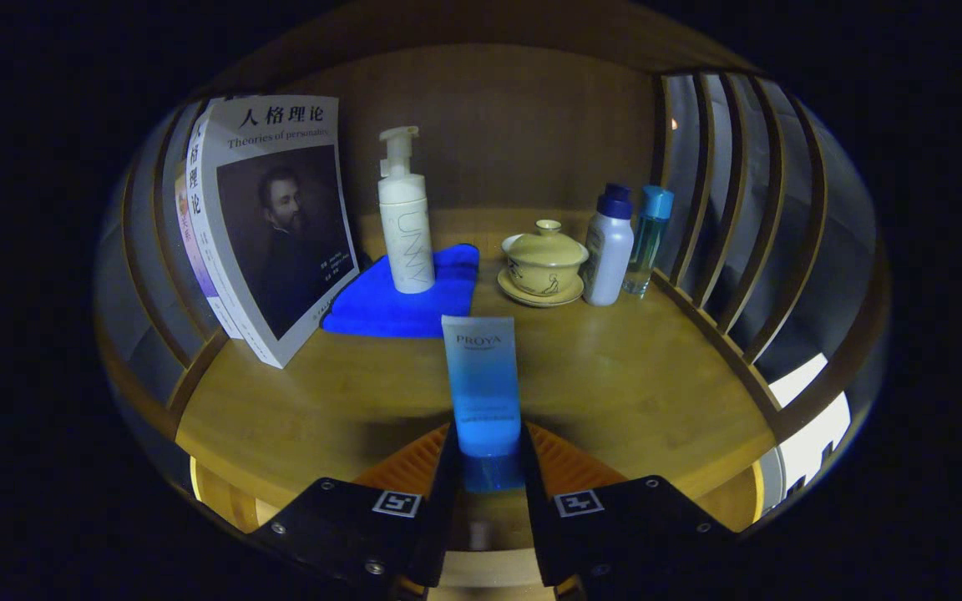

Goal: Pull open the drawer, take out the items inside it, and place them on the countertop above the cabinet.

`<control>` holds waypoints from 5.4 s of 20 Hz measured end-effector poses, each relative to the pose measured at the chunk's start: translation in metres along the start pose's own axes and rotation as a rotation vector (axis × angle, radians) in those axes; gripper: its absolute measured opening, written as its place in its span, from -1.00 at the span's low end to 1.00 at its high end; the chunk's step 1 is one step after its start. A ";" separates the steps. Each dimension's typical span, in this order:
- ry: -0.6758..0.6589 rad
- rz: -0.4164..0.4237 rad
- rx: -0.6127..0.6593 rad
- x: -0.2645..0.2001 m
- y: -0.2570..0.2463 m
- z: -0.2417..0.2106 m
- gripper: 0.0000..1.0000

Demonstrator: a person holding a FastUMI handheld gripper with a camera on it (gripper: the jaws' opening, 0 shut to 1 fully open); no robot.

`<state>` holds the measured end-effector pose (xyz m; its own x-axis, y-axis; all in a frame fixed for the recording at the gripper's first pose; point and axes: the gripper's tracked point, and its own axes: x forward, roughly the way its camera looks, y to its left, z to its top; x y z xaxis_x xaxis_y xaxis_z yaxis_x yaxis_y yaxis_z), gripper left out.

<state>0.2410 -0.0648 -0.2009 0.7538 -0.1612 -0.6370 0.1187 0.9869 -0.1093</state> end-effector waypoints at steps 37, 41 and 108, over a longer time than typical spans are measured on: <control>-0.648 0.165 0.020 -0.281 0.025 -0.131 0.91; -0.580 0.153 -0.006 -0.267 0.022 -0.173 0.91; -0.469 0.030 -0.108 -0.057 0.022 -0.117 0.90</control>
<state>0.1247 -0.0343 -0.2562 0.9690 -0.0880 -0.2308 0.0437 0.9807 -0.1903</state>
